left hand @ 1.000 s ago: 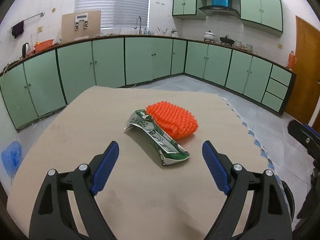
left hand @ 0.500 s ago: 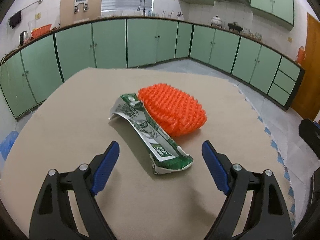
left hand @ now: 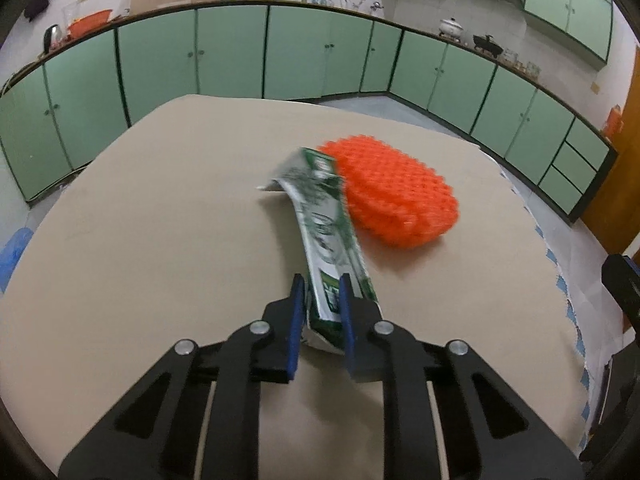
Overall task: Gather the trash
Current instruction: 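Grasp the green-white milk pouch with the left tool while the right approaches the foam net, then grasp the orange foam net with the right tool and lift it, then lift the milk pouch with the left tool while the right carries the foam net toward the bin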
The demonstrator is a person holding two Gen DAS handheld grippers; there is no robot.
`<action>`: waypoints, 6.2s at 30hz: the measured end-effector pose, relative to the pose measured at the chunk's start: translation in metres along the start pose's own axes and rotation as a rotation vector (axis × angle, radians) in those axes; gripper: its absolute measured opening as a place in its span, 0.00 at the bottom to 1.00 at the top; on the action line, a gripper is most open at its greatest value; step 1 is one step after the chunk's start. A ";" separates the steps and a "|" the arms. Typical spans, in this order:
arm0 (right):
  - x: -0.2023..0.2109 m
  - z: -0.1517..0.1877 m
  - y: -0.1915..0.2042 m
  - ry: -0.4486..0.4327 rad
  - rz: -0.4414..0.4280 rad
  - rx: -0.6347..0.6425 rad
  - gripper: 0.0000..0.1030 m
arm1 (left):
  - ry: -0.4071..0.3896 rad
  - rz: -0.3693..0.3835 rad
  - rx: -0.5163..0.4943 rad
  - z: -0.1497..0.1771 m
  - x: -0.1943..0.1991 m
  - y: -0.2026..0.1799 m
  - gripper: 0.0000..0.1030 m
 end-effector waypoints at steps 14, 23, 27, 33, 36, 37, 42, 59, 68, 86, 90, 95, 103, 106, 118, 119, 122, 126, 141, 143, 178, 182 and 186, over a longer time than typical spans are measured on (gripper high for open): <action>-0.027 0.012 0.038 0.067 -0.024 0.062 0.92 | 0.046 -0.009 0.022 -0.001 -0.014 0.028 0.33; -0.042 0.007 0.055 0.094 -0.046 0.080 0.92 | -0.018 -0.008 0.069 -0.002 0.000 0.047 0.12; -0.056 0.008 0.070 0.113 -0.064 0.090 0.92 | -0.026 -0.038 0.082 -0.004 0.004 0.064 0.12; -0.089 0.006 0.087 0.154 -0.043 0.083 0.92 | -0.027 -0.066 0.089 -0.008 0.006 0.075 0.10; -0.100 0.008 0.088 0.169 -0.028 0.074 0.89 | -0.029 -0.074 0.087 -0.009 0.005 0.080 0.10; -0.105 0.009 0.088 0.182 -0.022 0.072 0.87 | -0.029 -0.076 0.085 -0.009 0.004 0.081 0.09; -0.118 0.014 0.086 0.257 -0.035 0.055 0.59 | -0.022 -0.071 0.084 -0.010 0.000 0.080 0.08; -0.093 0.012 0.080 0.240 -0.077 0.038 0.21 | 0.057 -0.051 0.075 -0.009 -0.026 0.076 0.18; -0.055 0.000 0.069 0.173 -0.061 0.022 0.18 | -0.024 -0.056 0.065 -0.006 0.013 0.068 0.15; 0.054 -0.010 0.042 0.036 -0.063 0.004 0.13 | -0.118 0.058 -0.042 0.005 0.091 0.005 0.06; 0.067 -0.009 0.037 0.022 -0.059 -0.005 0.13 | -0.138 0.075 -0.066 0.004 0.104 -0.001 0.05; 0.080 -0.011 0.034 0.006 -0.059 -0.007 0.13 | -0.161 0.093 -0.089 0.008 0.114 -0.014 0.01; 0.082 0.009 0.027 0.043 -0.052 -0.007 0.13 | -0.119 0.108 -0.151 0.049 0.116 -0.016 0.01; 0.083 0.015 0.026 0.051 -0.056 -0.005 0.13 | -0.062 0.127 -0.146 0.067 0.105 -0.012 0.01; 0.089 0.024 0.021 0.060 -0.040 0.000 0.13 | 0.005 0.188 -0.193 0.090 0.090 -0.035 0.49; 0.089 0.025 0.021 0.060 -0.038 -0.002 0.13 | 0.007 0.194 -0.193 0.090 0.089 -0.036 0.55; 0.090 0.026 0.021 0.062 -0.032 -0.003 0.13 | 0.018 0.224 -0.187 0.090 0.085 -0.041 0.59; 0.090 0.026 0.019 0.063 -0.024 -0.010 0.13 | 0.033 0.256 -0.212 0.092 0.081 -0.054 0.63; 0.096 0.025 0.017 0.048 0.003 -0.029 0.13 | 0.045 0.328 -0.241 0.108 0.068 -0.093 0.28; 0.096 0.025 0.019 0.047 0.004 -0.031 0.13 | 0.025 0.306 -0.237 0.108 0.072 -0.091 0.27; 0.185 0.017 -0.079 -0.072 0.133 -0.128 0.13 | -0.167 0.321 -0.339 0.036 0.123 -0.197 0.27; 0.197 0.019 -0.101 -0.082 0.176 -0.145 0.13 | -0.170 0.359 -0.376 0.042 0.124 -0.227 0.27; 0.209 0.023 -0.128 -0.090 0.228 -0.171 0.13 | -0.167 0.412 -0.421 0.049 0.125 -0.266 0.27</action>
Point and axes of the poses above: each gripper's, at about its wrist camera, not at the fingertips, and x roughly against the way its jaws point, y to its left, z to its underside, the point moved 2 cm from there along -x, roughly the way its jaws point, and after that the axes turned 14 degrees about -x, right-handed, at the moved point
